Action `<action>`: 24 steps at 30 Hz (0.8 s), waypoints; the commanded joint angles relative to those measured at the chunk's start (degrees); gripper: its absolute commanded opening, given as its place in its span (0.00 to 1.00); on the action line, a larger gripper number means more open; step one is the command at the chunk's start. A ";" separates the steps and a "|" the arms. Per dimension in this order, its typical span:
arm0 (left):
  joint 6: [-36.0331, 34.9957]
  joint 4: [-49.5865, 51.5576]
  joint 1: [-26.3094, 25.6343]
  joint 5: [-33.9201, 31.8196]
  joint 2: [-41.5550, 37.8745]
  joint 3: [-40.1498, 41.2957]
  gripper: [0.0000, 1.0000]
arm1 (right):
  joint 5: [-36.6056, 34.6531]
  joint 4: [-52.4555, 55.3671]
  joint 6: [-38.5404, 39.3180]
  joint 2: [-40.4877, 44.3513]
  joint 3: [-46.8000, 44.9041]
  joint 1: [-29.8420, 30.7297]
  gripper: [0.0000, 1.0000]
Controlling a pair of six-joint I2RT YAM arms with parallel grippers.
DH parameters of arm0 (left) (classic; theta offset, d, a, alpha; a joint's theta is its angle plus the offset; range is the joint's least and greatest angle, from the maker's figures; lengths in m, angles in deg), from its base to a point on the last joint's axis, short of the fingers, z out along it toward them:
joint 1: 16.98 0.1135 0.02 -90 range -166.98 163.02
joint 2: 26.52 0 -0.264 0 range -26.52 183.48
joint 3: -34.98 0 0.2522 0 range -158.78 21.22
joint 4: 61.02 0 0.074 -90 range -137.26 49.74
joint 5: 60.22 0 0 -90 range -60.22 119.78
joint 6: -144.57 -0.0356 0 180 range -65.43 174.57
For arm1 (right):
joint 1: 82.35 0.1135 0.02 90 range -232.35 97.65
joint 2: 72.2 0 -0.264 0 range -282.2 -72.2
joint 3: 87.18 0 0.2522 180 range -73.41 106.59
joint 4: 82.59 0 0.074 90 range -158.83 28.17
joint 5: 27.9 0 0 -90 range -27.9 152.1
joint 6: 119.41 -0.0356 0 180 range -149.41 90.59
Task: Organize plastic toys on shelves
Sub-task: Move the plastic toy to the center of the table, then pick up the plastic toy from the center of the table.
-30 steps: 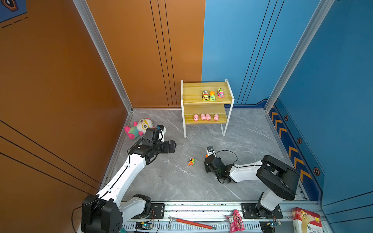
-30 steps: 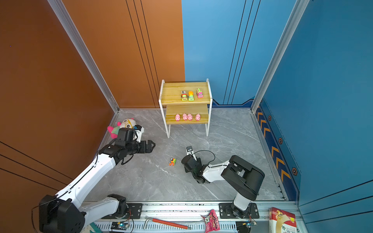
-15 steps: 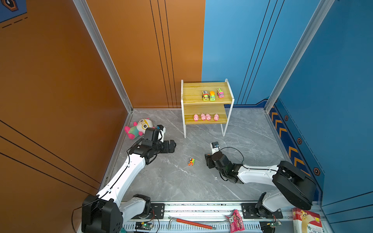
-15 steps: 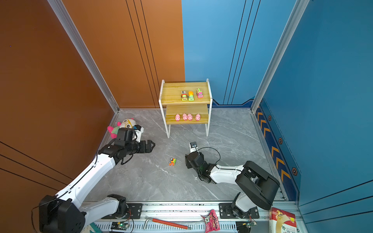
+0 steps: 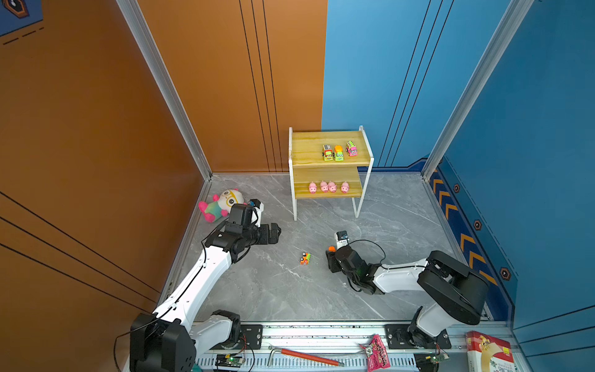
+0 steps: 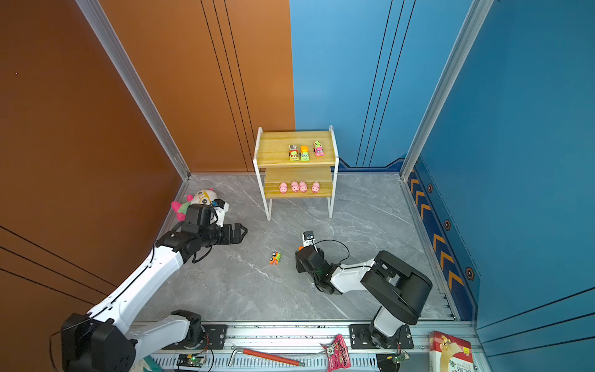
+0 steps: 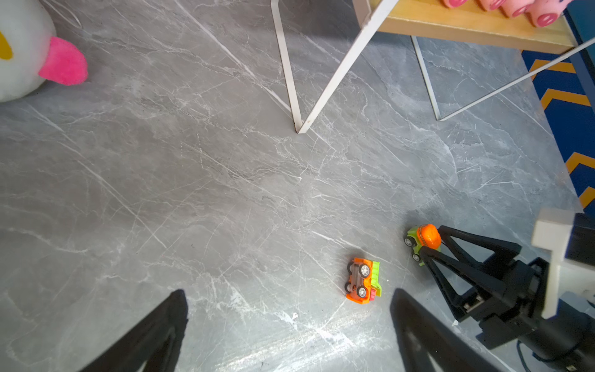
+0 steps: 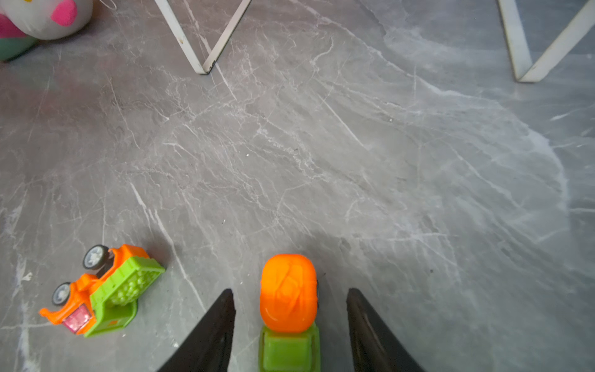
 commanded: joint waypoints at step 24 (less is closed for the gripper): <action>0.59 -0.29 1.19 2.43 -1.36 -1.05 0.99 | 0.84 26.60 5.99 14.32 16.87 -0.95 0.22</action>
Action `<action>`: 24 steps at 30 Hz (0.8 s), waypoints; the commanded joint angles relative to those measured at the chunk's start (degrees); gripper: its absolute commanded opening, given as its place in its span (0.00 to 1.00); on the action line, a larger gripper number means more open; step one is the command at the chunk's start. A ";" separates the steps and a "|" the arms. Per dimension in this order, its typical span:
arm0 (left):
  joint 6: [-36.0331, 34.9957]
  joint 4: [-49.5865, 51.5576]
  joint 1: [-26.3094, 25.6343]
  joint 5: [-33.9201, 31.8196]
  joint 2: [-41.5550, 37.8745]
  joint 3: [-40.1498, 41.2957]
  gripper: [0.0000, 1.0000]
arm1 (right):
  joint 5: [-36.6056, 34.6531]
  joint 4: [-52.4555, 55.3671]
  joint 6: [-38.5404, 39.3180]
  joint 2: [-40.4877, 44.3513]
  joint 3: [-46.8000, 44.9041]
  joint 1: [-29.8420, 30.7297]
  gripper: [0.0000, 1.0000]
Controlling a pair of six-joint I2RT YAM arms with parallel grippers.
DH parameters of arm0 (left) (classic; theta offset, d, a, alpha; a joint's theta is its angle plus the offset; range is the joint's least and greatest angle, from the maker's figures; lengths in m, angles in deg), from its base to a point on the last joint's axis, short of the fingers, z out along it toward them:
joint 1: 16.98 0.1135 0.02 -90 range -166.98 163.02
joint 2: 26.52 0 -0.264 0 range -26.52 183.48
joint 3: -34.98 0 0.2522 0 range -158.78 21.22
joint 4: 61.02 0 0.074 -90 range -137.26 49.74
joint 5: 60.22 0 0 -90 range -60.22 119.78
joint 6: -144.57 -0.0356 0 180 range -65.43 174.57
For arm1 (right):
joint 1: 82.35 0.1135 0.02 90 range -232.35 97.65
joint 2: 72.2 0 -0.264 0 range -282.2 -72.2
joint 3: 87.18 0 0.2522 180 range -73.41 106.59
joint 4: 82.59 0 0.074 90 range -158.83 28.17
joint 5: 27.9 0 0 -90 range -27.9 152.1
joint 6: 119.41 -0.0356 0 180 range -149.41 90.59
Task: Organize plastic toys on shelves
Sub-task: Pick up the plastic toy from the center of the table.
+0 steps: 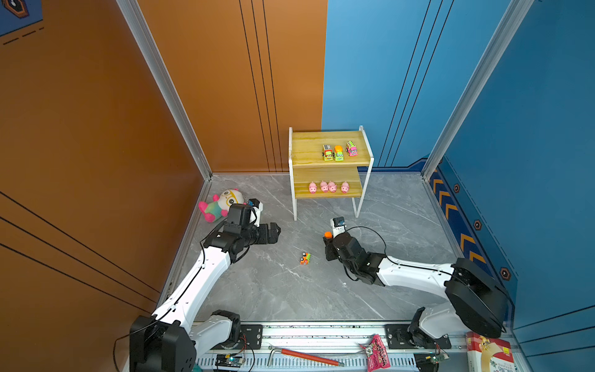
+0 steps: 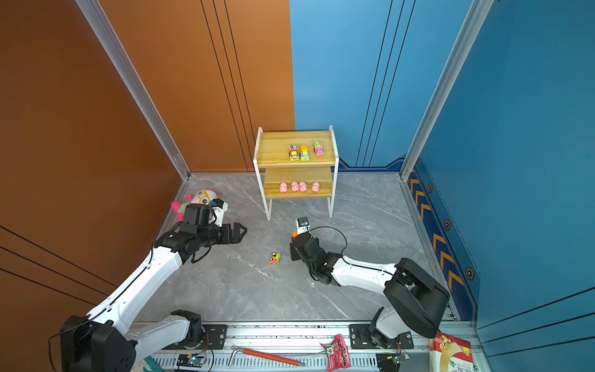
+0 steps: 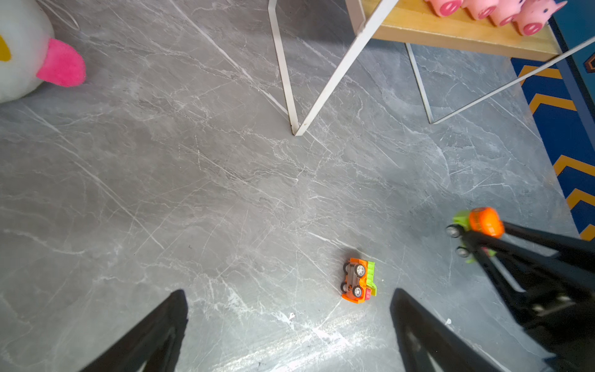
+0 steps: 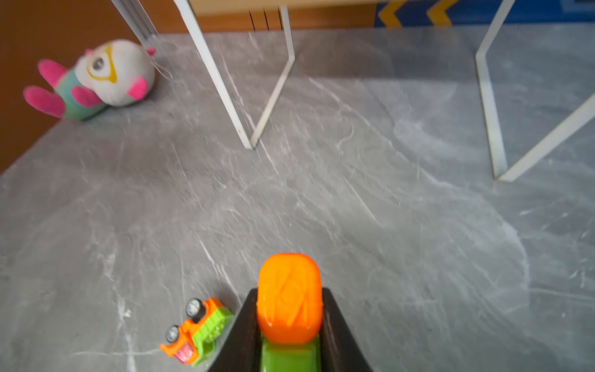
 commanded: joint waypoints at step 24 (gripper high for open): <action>-0.31 -0.62 -3.24 0.22 -2.90 -0.72 1.00 | -0.13 38.63 14.98 -19.97 71.98 -6.69 0.24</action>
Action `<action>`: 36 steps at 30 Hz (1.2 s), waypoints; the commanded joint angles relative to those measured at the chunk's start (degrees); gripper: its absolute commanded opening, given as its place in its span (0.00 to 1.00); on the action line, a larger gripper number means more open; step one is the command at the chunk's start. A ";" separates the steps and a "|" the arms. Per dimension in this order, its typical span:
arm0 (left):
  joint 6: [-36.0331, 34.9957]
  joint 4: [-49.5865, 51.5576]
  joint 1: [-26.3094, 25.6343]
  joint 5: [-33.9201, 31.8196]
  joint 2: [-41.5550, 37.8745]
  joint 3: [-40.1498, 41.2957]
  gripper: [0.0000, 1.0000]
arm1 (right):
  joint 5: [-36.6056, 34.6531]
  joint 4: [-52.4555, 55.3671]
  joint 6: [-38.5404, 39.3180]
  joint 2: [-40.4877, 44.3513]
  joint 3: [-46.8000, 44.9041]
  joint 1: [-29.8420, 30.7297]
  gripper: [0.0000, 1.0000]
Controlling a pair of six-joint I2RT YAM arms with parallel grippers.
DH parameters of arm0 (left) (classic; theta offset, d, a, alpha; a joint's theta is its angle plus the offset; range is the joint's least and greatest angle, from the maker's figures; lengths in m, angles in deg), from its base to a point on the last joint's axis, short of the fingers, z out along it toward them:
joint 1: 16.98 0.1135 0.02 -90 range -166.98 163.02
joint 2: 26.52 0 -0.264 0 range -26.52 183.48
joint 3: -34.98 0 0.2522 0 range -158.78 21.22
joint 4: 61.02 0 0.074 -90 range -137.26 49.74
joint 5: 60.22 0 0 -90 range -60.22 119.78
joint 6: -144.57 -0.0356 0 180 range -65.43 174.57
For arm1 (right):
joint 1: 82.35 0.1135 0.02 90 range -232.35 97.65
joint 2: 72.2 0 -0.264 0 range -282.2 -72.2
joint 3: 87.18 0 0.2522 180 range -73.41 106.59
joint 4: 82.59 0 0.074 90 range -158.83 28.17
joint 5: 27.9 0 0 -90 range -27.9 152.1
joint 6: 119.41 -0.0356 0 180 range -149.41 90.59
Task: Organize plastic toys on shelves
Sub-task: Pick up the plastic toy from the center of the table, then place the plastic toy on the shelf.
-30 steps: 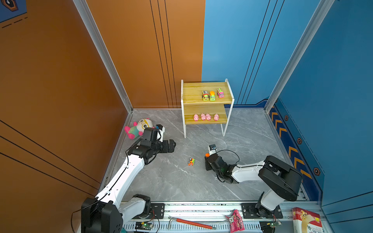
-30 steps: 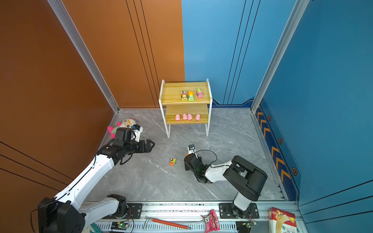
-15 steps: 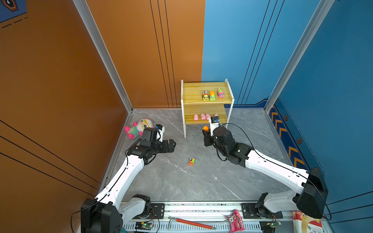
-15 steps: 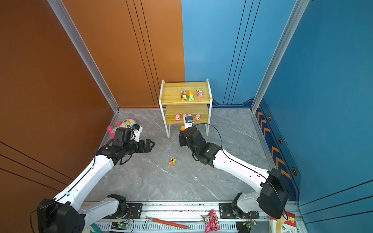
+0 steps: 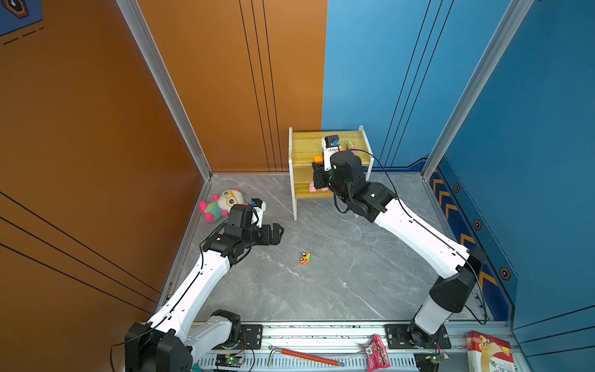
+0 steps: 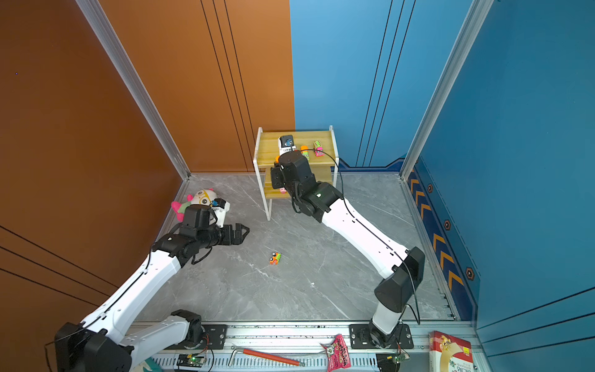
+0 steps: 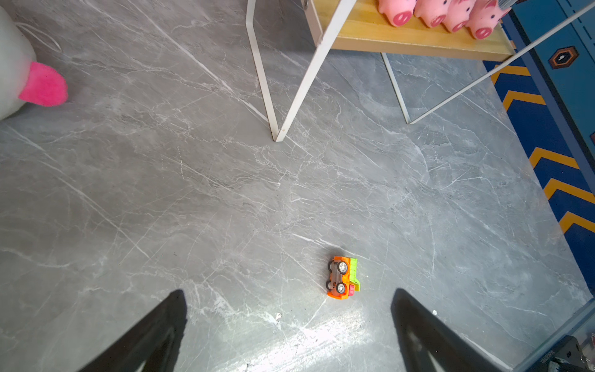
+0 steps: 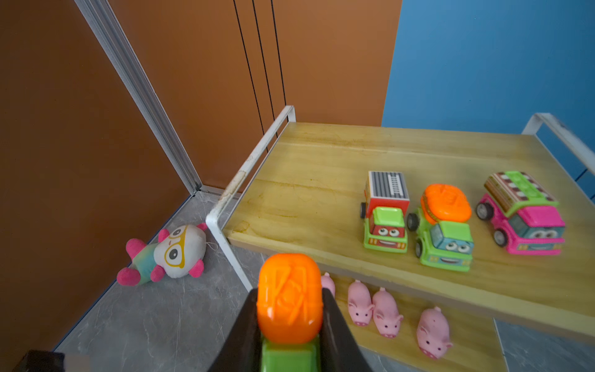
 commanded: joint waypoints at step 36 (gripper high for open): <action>-0.37 -0.31 -1.12 0.38 -0.05 -0.56 1.00 | -9.02 9.21 3.96 -21.61 28.13 -3.75 0.28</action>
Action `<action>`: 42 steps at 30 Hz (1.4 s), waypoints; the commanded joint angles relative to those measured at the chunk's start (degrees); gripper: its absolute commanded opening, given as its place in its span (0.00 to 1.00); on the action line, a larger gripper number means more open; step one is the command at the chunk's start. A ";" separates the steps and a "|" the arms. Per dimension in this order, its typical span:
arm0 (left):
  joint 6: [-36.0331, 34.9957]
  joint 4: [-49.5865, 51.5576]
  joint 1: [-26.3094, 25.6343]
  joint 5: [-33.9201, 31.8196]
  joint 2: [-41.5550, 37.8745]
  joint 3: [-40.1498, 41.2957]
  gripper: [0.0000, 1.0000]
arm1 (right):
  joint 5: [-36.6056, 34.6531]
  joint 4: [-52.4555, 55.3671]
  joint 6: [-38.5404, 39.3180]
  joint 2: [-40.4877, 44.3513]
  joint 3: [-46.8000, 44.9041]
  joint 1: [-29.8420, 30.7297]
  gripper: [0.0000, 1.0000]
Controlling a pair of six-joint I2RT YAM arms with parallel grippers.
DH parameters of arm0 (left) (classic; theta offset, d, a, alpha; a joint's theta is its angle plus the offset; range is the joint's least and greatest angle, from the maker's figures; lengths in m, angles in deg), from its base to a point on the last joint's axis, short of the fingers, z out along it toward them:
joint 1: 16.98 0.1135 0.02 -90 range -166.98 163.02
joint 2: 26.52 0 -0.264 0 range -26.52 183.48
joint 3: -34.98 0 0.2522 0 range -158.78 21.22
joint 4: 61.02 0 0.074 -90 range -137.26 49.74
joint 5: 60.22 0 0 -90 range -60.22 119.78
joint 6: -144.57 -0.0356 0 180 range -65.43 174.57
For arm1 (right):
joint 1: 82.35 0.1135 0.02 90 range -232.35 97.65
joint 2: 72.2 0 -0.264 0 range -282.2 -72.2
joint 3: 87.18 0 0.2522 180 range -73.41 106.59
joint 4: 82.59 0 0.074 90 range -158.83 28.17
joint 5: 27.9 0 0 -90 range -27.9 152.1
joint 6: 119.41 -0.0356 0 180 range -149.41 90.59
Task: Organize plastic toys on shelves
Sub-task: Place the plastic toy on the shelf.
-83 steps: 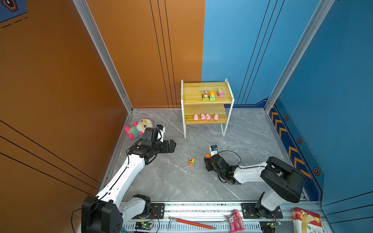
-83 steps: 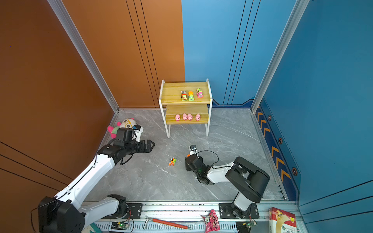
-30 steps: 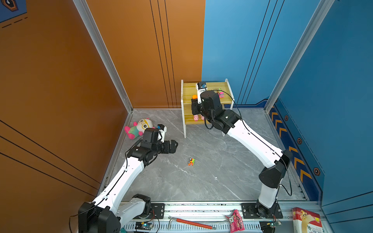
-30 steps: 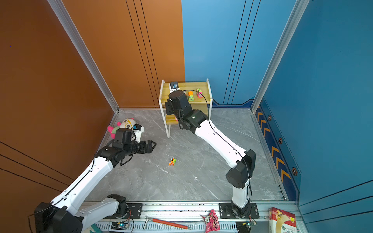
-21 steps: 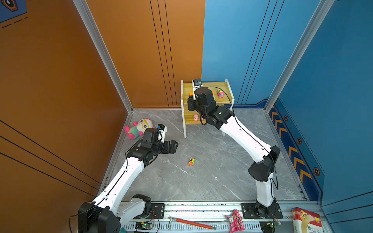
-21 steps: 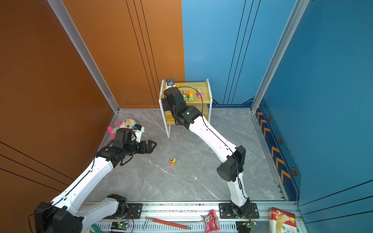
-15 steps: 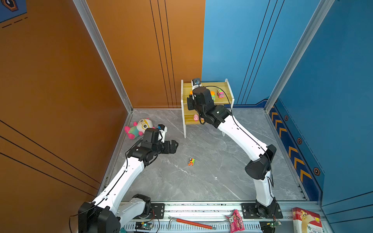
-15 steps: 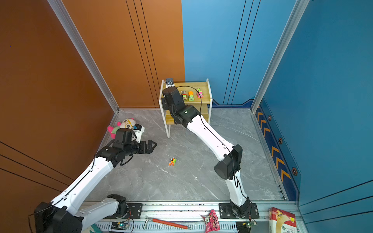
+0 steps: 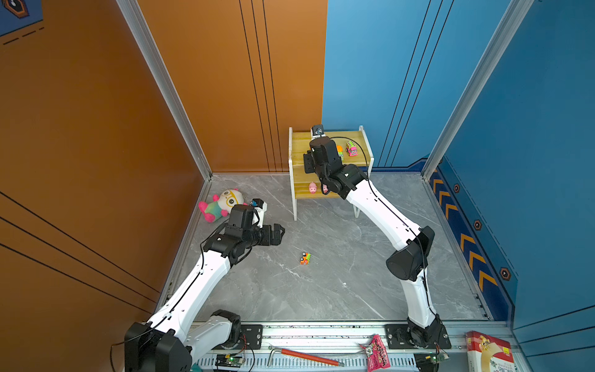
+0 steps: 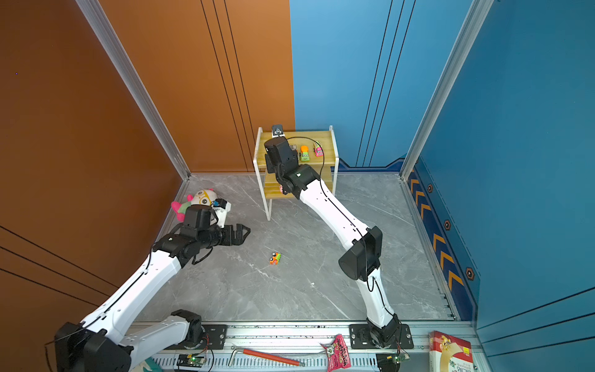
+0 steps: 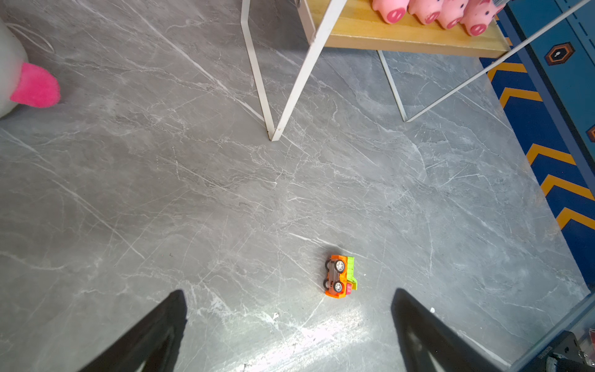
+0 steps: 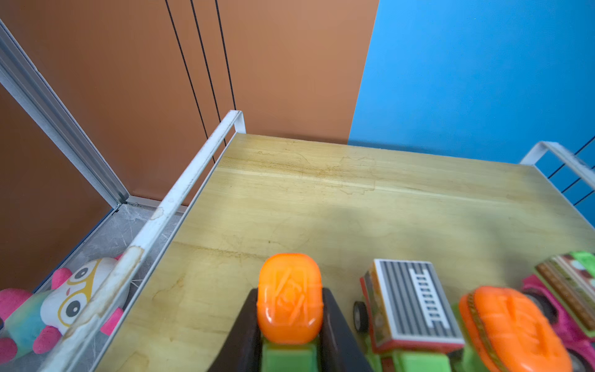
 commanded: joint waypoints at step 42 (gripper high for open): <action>-1.93 1.02 -5.04 -8.58 1.93 -0.19 1.00 | -1.58 -9.80 -0.52 37.61 -43.24 4.37 0.69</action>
